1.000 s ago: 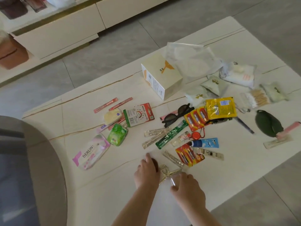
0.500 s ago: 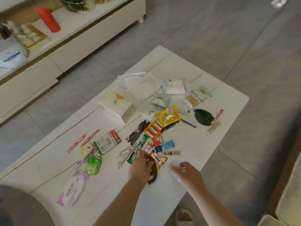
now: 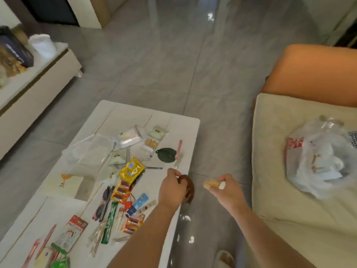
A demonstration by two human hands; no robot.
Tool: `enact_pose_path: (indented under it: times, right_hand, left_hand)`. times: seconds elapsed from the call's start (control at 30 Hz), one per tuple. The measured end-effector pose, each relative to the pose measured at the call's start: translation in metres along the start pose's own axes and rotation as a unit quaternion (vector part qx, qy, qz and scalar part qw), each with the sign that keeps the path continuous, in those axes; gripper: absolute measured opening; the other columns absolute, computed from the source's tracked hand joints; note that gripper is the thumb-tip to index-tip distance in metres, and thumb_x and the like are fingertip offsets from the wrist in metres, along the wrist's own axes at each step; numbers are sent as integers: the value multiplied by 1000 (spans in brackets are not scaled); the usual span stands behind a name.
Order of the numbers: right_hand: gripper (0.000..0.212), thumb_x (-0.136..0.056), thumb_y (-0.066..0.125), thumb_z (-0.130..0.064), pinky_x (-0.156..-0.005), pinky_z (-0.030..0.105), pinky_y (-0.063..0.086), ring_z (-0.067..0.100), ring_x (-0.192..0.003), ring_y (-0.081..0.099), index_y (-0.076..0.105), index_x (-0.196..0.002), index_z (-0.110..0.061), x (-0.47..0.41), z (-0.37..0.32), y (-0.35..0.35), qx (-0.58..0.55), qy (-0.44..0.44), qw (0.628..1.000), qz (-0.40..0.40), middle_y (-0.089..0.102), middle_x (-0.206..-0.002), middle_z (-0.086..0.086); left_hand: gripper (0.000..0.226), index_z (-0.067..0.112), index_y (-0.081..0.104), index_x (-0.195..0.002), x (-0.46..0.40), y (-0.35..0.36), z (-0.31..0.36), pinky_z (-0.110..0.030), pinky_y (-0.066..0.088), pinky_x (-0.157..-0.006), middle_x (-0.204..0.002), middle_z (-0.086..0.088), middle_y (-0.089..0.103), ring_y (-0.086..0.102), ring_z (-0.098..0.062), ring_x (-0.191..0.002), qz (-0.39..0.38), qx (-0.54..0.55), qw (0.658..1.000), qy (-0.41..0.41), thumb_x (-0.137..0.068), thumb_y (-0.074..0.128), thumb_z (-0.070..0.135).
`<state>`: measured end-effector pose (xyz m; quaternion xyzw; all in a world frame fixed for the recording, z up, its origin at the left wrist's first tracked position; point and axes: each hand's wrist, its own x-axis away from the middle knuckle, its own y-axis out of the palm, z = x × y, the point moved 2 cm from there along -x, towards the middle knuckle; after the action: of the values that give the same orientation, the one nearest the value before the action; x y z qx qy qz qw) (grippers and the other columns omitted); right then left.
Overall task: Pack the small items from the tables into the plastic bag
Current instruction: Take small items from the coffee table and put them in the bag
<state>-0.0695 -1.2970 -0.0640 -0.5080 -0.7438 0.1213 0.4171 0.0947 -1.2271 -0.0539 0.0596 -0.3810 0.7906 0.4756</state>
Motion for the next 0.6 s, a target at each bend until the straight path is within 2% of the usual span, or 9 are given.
enact_pose_path:
  times: [0.1, 0.2, 0.27, 0.33, 0.37, 0.47, 0.53, 0.6]
  right_hand:
    - [41, -77, 72, -25, -71, 21, 39, 15, -88, 51, 55, -114, -19, -12, 18, -51, -17, 11, 999, 35, 55, -109, 4]
    - [46, -79, 71, -19, -78, 29, 45, 21, -95, 54, 53, -120, -13, -21, 41, -103, -74, 34, 994, 75, 57, -113, 9]
    - [43, -80, 70, -20, -75, 31, 48, 21, -94, 58, 53, -119, -13, -27, 59, -137, -108, 51, 988, 100, 60, -107, 7]
    - [34, -80, 69, -29, -61, 25, 44, 12, -79, 58, 55, -108, -18, -31, 76, -172, -139, 71, 979, 134, 60, -89, -5]
    - [30, -79, 69, -35, -60, 25, 44, 9, -75, 57, 54, -102, -22, -34, 86, -190, -139, 80, 976, 149, 58, -83, -10]
    - [32, -76, 67, -52, -72, 31, 47, 14, -81, 58, 51, -94, -30, -46, 113, -238, -123, 111, 971, 175, 57, -83, -12]
    - [33, -76, 66, -54, -74, 34, 49, 16, -83, 59, 54, -94, -30, -55, 132, -265, -125, 123, 965, 197, 60, -85, -8]
    - [36, -78, 65, -51, -76, 36, 51, 19, -86, 60, 57, -103, -27, -65, 150, -289, -132, 132, 958, 219, 63, -91, -3]
  left_hand:
    - [18, 19, 49, -111, -2, 35, 43, -32, 49, -88, -111, -6, 63, 60, -21, -97, -36, 22, 999, 25, -93, 50, 18]
    - [27, 12, 56, -121, -4, 76, 86, -31, 44, -92, -114, -8, 63, 59, -24, -105, -81, 20, 995, 51, -95, 47, 15]
    - [26, 8, 60, -116, -5, 104, 114, -34, 49, -90, -108, -12, 66, 61, -26, -99, -110, 27, 992, 52, -94, 47, 10]
    - [23, 5, 63, -109, -3, 133, 141, -40, 52, -89, -100, -13, 67, 63, -27, -94, -132, 44, 989, 44, -92, 47, 6]
    - [20, 7, 64, -102, -2, 148, 155, -42, 53, -88, -97, -13, 68, 64, -28, -92, -140, 47, 988, 41, -90, 48, 4]
    - [16, 14, 61, -87, 3, 194, 195, -43, 52, -81, -86, -14, 66, 62, -27, -80, -164, 66, 984, 32, -87, 50, 2]
    - [14, 12, 59, -90, 8, 224, 220, -38, 52, -74, -83, -11, 64, 61, -24, -76, -181, 84, 980, 29, -88, 51, 1]
    - [14, 13, 58, -92, 11, 252, 241, -33, 52, -71, -86, -11, 64, 61, -23, -78, -197, 101, 975, 31, -89, 52, 0]
